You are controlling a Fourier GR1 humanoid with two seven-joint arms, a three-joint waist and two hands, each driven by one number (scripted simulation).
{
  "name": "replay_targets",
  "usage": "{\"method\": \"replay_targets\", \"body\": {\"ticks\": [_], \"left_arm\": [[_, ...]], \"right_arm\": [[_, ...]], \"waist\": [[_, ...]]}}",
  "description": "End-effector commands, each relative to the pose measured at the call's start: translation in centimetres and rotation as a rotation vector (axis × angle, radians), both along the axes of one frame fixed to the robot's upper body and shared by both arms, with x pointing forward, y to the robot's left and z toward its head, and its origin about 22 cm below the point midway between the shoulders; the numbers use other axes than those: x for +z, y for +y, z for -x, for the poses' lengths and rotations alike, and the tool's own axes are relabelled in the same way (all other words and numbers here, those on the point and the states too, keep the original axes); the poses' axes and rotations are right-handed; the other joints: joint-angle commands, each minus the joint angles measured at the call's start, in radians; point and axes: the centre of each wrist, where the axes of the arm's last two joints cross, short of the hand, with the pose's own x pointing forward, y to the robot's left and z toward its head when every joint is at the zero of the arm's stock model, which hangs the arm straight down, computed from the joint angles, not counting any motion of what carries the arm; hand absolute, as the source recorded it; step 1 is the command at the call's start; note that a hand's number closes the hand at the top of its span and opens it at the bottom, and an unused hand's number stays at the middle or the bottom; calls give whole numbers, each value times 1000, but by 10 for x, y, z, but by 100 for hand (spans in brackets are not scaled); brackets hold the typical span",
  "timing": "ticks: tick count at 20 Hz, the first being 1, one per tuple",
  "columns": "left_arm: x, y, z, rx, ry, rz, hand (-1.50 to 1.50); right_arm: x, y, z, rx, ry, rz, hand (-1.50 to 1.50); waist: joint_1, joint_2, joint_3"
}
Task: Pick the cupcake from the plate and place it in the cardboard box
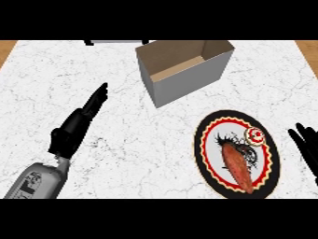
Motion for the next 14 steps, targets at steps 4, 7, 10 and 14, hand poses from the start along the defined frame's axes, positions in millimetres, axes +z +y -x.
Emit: {"method": "replay_targets", "body": {"ticks": [4,7,10,14], "left_arm": [[-1,-10,3,-10,0,-6,0],[13,-17,-7,-32,15,8,0],[2,2,-2,-32,0,10,0],[5,-15,-6,-16,1,-7,0]], "right_arm": [[41,38,31,-40,210,4,-150],[40,56,17,-66,249,-44,-150],[36,53,-14,-97,268,-56,-150],[32,57,-33,-102,252,-87,-150]], "waist": [[14,5,1],[25,7,2],[30,8,3],[27,8,3]]}}
